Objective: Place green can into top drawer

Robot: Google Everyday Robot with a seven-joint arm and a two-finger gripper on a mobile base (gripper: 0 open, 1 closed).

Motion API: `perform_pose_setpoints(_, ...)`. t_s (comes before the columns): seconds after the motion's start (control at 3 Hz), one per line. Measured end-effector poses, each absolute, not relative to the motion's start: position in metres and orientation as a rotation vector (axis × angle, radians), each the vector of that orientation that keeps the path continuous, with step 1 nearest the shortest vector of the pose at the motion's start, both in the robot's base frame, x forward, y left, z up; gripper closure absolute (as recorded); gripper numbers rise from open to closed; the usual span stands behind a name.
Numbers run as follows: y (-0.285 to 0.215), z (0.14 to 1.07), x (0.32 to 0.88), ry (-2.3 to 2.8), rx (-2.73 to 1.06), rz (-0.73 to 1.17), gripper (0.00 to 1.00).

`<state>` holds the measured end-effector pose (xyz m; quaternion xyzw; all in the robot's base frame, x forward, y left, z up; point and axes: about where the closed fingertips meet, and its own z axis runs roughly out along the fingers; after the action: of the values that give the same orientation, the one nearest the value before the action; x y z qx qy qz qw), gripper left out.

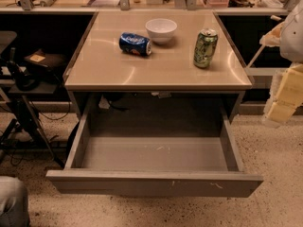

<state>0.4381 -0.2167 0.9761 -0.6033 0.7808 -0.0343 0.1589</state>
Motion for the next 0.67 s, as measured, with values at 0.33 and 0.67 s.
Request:
perform_pose_setpoints(0.33,-0.217,0.976,0.438,2.232,-1.725,-0.098,0.0)
perform_pose_setpoints(0.67,-0.223,0.981,0.455,2.203,-1.696,-0.073,0.0)
